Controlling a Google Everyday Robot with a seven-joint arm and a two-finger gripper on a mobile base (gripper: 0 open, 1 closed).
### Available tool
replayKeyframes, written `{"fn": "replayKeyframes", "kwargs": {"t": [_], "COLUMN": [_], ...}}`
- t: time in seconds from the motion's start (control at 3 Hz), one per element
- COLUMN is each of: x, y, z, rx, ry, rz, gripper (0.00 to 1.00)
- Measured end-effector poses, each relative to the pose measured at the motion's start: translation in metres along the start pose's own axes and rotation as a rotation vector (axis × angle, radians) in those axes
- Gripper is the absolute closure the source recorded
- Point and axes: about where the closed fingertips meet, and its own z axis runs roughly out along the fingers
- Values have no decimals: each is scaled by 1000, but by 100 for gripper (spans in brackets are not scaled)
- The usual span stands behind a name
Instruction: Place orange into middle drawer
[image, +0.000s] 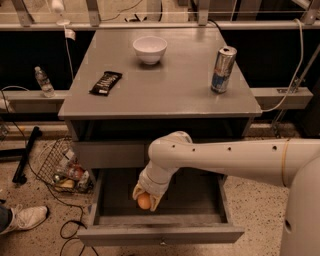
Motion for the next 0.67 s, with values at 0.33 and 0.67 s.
{"fn": "replayKeyframes", "kwargs": {"t": [0.33, 0.67], "x": [-1, -2], "y": [-14, -27], "z": [31, 54], "rx": [4, 7], "ry": [42, 66], "rz": [-75, -132], "gripper": [100, 100]}}
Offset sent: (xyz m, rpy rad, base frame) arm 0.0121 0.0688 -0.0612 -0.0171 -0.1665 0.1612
